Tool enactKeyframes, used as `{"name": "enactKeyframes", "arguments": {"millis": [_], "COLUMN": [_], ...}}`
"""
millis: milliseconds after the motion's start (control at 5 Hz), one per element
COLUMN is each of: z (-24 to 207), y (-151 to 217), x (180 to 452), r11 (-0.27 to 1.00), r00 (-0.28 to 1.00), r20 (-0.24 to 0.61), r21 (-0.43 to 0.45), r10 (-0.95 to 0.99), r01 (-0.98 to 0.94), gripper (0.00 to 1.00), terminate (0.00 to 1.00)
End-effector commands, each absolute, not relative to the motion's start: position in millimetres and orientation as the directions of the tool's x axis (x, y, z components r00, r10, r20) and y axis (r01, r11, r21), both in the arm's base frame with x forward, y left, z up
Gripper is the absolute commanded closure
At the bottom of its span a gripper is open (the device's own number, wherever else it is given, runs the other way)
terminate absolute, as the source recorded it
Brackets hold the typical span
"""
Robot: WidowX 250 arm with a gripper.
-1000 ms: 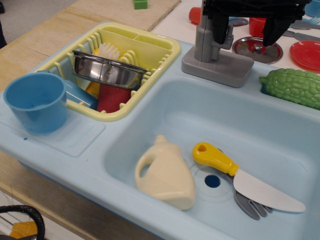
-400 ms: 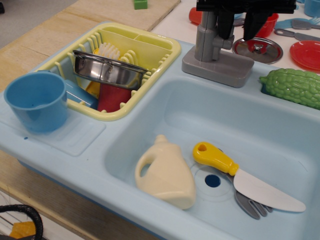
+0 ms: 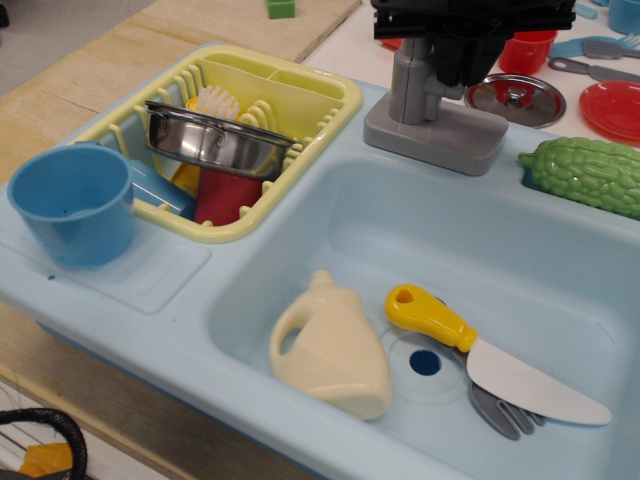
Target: Turn lever vertical to front
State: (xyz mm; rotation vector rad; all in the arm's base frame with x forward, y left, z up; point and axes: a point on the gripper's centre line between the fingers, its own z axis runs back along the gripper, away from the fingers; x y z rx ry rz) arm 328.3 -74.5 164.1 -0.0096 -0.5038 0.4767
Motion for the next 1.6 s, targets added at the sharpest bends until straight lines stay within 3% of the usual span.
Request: {"name": "enactKeyframes", "arguments": {"millis": [0,1000,1200,1400], "z": [169,145,145,145], "y": [-84,-83,-83,-83], "x": [305,279,279,279], "r11": [0.882,0.863,0.863,0.863], "r00": [0.778,0.808,0.808,0.808], "r20": [0.422,0.307,0.307,0.307], "r21": [-0.155,-0.22,-0.22,-0.22], "r10": [0.466,0.503,0.503,0.503], "r01": [-0.445,-0.454,-0.454,-0.454], "gripper": [1.0,1.0,0.0,0.0], "terminate": [0.0,0.0,0.0,1.0]}}
